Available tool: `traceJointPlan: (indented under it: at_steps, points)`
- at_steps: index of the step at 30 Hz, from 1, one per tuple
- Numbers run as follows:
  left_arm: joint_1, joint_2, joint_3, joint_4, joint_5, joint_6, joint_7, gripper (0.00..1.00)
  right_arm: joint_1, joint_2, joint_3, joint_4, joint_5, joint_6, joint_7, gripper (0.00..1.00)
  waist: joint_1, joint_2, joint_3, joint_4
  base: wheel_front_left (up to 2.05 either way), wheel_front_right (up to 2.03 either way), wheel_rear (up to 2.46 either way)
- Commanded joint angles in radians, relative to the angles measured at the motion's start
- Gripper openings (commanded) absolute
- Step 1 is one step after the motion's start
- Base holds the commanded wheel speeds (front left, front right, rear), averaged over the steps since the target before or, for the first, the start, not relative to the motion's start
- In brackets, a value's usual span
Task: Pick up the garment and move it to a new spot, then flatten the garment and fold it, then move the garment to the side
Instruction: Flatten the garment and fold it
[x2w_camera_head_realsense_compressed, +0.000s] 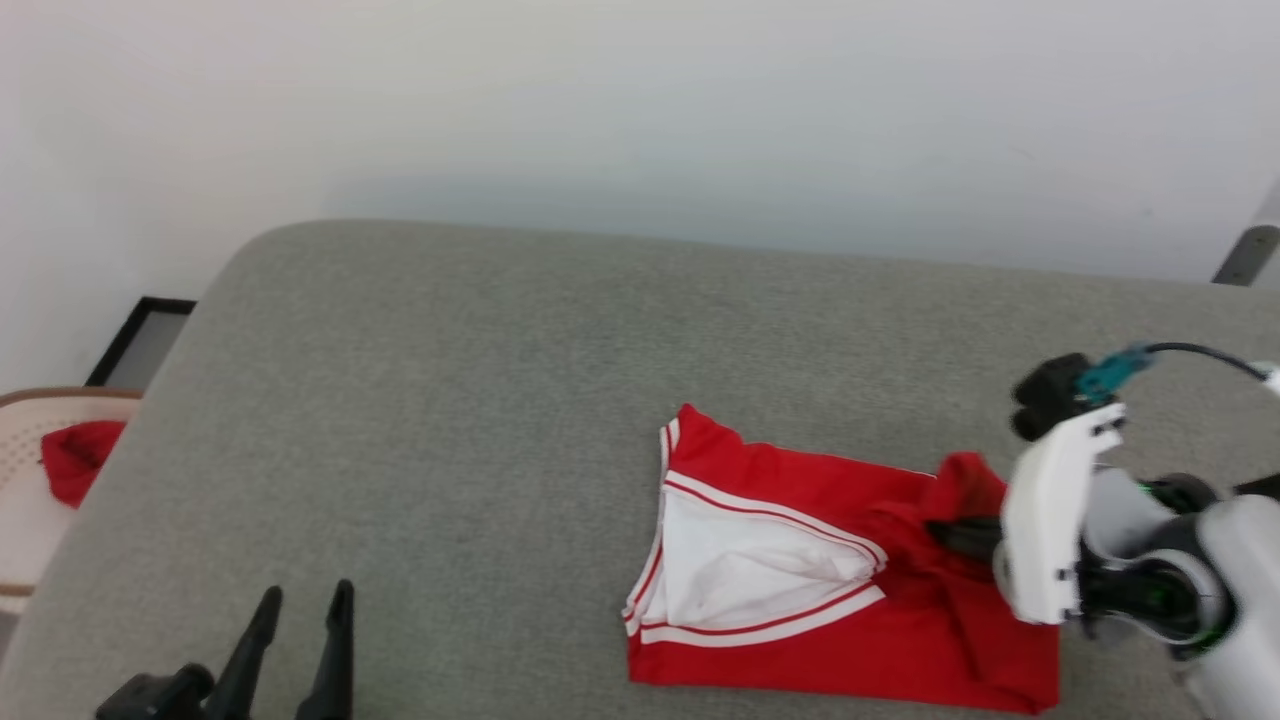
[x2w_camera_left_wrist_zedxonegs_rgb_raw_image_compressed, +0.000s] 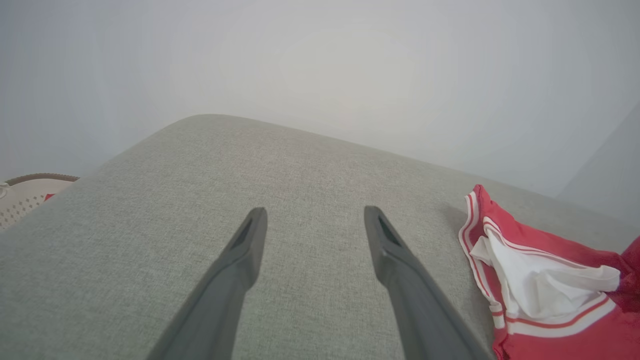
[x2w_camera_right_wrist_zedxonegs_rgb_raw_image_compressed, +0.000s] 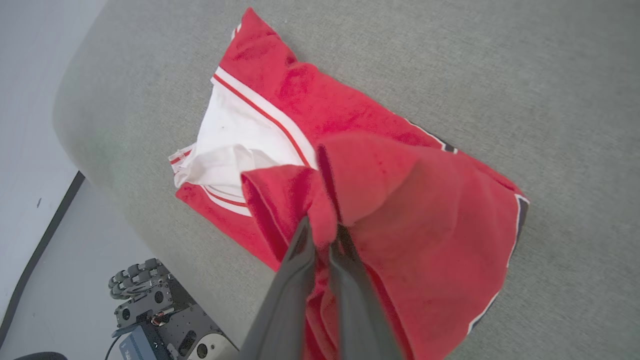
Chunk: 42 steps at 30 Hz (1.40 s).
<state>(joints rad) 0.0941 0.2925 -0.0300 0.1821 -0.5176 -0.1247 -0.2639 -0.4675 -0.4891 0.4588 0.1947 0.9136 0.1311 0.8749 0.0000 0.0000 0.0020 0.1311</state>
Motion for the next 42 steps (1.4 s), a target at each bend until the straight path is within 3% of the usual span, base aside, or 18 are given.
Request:
traceJointPlan:
  at_steps: [1,10,18,20,22,23,24,34,42]
  points:
    - [-0.018,-0.003,-0.007,0.005,0.008,-0.007,0.001,1.0,-0.015,0.028,0.014,0.009,-0.01,-0.001,-0.014,0.0,0.0,0.0,-0.006,0.031,0.0,0.0,0.0]
    - [-0.074,-0.024,-0.06,0.037,0.007,-0.006,0.001,1.0,-0.088,0.169,0.099,0.119,-0.08,-0.001,-0.086,0.0,0.0,0.0,0.008,0.111,0.0,0.0,0.0]
    - [-0.114,-0.04,-0.091,0.06,-0.002,-0.006,0.0,1.0,-0.149,0.234,0.148,0.261,-0.115,-0.001,-0.162,0.0,0.0,0.0,0.026,0.149,0.0,0.0,0.0]
    - [-0.116,-0.04,-0.093,0.062,-0.006,-0.007,0.0,1.0,-0.166,0.244,0.152,0.289,-0.11,-0.001,-0.188,0.16,0.0,0.0,0.03,0.149,0.0,0.0,0.0]
    - [-0.118,-0.04,-0.091,0.064,-0.01,-0.007,0.0,1.0,-0.183,0.256,0.173,0.305,-0.11,-0.001,-0.211,0.45,0.0,0.0,0.032,0.145,0.0,0.0,0.0]
    - [-0.118,-0.039,-0.09,0.063,-0.01,-0.007,0.0,1.0,-0.191,0.262,0.18,0.312,-0.102,-0.001,-0.221,0.79,0.0,0.0,0.035,0.141,0.0,0.0,0.0]
    - [-0.119,-0.039,-0.092,0.064,-0.009,-0.007,0.0,1.0,-0.198,0.266,0.183,0.319,-0.094,-0.001,-0.23,1.0,0.0,0.0,0.035,0.138,0.0,0.0,0.0]
    - [-0.106,-0.03,-0.062,0.058,-0.003,-0.007,0.0,1.0,-0.262,0.245,0.242,0.284,-0.023,-0.001,-0.317,1.0,0.0,0.0,0.029,0.072,0.0,0.0,0.0]
    - [-0.076,-0.028,-0.025,0.034,0.014,-0.005,0.0,1.0,-0.224,0.135,0.249,0.181,-0.027,-0.001,-0.509,1.0,0.0,0.0,0.014,-0.01,0.0,0.0,0.0]
